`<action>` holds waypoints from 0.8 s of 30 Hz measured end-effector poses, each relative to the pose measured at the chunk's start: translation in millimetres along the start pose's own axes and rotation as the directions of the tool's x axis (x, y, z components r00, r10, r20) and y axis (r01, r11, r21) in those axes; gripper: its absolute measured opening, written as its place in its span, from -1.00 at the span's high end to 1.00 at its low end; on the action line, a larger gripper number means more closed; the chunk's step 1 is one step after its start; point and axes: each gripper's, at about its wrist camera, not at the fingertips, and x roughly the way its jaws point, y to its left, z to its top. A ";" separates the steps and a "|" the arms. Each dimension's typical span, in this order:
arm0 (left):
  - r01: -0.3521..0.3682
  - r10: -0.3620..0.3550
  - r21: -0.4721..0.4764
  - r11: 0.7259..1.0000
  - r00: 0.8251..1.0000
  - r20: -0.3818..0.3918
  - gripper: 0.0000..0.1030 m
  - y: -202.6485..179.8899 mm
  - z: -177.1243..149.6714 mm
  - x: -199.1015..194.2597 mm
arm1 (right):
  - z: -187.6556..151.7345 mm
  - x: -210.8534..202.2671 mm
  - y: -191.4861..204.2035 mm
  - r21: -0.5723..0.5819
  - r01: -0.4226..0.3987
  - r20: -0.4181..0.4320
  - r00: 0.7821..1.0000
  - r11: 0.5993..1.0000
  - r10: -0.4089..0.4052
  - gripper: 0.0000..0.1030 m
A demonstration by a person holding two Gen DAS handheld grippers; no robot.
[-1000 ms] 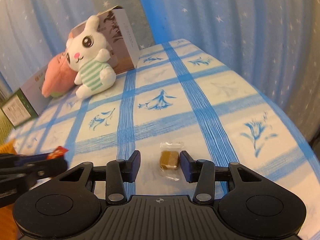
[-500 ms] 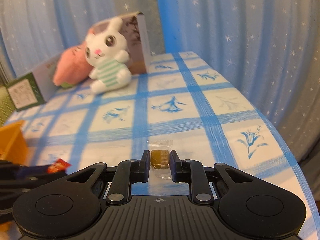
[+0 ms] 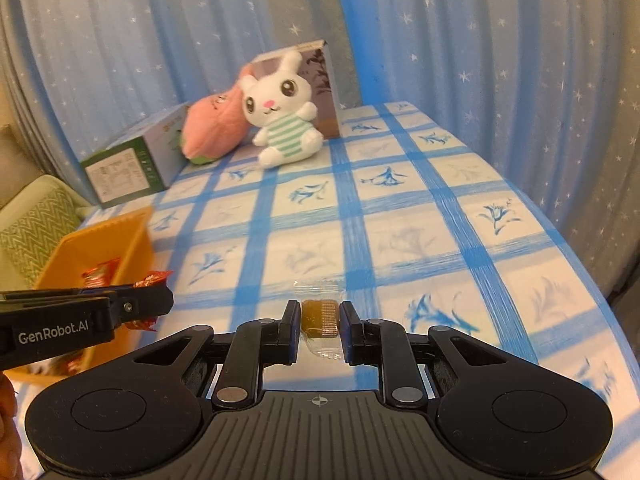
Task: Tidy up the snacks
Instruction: 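Carry the red candy and brown cube over the orange tray and open both grippers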
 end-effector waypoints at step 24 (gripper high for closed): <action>-0.078 0.084 -0.098 0.992 0.995 0.050 0.64 48.0 -58.8 -140.5 | -44.5 -93.2 101.4 -0.144 -0.119 -0.006 0.993 0.982 0.119 0.60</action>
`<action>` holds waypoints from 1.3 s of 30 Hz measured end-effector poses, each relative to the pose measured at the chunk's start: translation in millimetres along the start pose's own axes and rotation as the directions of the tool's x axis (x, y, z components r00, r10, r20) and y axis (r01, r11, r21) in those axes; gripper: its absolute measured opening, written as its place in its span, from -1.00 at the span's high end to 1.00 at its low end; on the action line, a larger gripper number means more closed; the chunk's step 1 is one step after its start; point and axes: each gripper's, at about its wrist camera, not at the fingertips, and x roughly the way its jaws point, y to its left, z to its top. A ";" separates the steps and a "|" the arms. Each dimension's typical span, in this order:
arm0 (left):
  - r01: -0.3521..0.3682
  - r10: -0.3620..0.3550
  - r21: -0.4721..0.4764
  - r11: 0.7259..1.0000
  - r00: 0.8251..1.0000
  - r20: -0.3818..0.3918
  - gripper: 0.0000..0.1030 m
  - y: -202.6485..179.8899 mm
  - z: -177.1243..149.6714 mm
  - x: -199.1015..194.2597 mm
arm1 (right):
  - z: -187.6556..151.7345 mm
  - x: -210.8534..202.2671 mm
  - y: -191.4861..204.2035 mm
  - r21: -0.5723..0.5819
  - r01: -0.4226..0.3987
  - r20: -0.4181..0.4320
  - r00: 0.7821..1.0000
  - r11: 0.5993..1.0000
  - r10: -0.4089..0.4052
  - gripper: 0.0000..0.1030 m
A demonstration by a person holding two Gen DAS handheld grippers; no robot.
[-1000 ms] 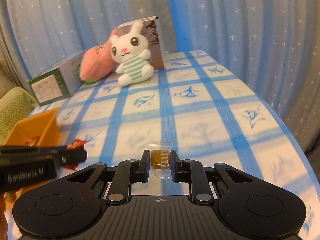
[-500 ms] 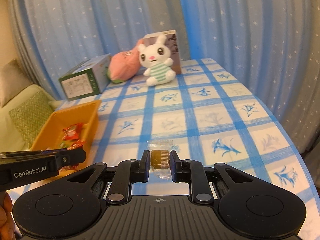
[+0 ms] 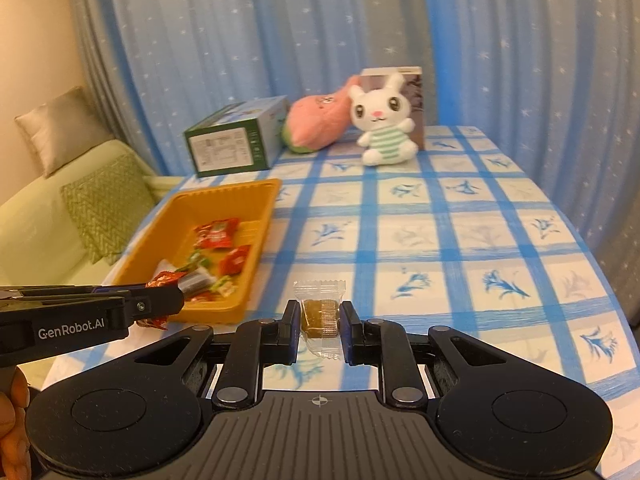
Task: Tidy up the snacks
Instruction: 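Carry the red candy and brown cube over the orange tray and open both grippers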
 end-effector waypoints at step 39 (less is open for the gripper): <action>-0.118 0.118 -0.103 0.988 0.993 -0.004 0.64 85.8 -7.0 -20.7 | 8.2 49.2 78.0 -0.097 -0.131 -0.063 0.990 0.987 0.125 0.60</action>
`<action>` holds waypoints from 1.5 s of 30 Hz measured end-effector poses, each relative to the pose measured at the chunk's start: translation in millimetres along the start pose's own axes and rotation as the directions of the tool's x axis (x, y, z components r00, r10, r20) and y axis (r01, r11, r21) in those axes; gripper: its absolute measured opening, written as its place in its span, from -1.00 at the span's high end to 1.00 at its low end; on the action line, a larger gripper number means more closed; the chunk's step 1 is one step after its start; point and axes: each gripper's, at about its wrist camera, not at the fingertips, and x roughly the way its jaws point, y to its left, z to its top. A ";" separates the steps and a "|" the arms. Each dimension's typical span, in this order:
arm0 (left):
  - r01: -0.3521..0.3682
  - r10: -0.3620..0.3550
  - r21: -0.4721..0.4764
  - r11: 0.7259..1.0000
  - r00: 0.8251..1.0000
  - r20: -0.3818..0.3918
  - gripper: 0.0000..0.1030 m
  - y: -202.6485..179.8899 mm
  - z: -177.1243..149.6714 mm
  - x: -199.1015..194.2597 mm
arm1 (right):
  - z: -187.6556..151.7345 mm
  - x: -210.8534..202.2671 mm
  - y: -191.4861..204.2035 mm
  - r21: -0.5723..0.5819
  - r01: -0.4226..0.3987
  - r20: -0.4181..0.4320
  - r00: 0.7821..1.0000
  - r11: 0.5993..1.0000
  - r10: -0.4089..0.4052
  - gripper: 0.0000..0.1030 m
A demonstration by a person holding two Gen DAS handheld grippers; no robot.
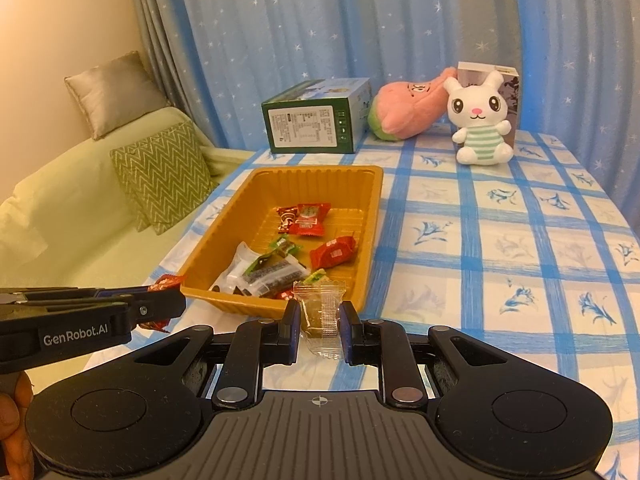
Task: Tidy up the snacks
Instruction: 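Carry the red candy and brown cube over the orange tray and open both grippers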
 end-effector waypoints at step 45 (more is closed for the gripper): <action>-0.006 0.007 0.007 1.000 0.998 -0.062 0.23 47.0 72.8 116.3 | 69.9 124.5 -17.2 0.048 -0.043 -0.067 0.997 0.998 0.046 0.60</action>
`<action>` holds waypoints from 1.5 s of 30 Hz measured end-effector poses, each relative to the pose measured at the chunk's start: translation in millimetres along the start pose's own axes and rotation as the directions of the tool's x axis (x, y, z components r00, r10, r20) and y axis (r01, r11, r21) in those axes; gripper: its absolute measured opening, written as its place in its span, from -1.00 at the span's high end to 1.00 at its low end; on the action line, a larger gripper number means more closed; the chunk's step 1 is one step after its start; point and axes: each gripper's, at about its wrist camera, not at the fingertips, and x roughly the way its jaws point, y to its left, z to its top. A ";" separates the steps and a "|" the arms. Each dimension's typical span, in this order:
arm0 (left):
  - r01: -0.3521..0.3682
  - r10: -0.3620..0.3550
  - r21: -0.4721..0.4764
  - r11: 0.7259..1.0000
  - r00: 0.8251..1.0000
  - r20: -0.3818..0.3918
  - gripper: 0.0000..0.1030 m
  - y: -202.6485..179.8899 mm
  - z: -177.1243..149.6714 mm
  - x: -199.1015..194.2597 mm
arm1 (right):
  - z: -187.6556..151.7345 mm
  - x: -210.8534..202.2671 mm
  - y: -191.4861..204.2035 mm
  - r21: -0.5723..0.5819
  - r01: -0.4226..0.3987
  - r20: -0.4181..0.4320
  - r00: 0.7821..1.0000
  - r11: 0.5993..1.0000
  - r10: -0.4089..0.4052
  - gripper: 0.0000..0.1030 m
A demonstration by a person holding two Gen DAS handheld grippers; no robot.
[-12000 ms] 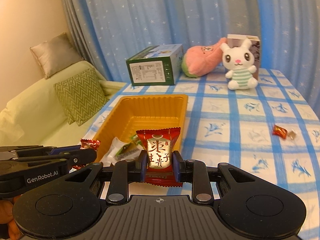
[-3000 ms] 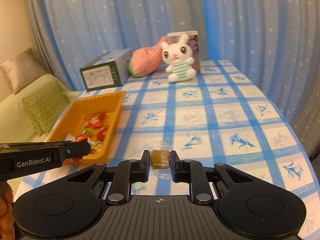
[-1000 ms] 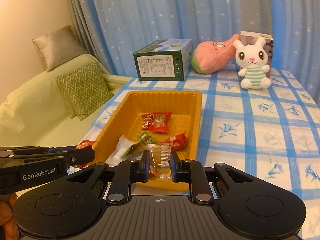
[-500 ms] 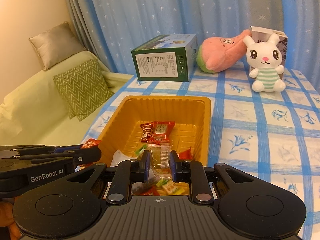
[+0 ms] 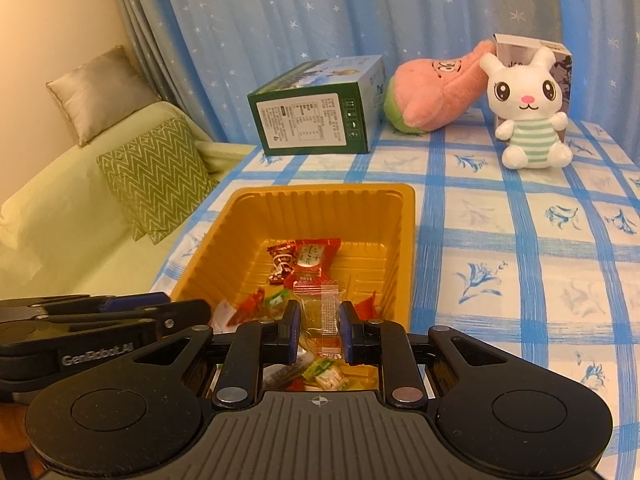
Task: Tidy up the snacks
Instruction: 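Carry the red candy and brown cube over the orange tray and open both grippers, then lift both open tools up and back away from the orange tray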
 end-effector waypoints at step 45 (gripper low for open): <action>-0.070 0.070 -0.004 0.998 0.997 0.016 -0.83 0.0 -29.3 -52.8 | -27.5 -43.9 -22.9 0.167 0.005 -0.013 1.000 0.986 -0.003 -0.53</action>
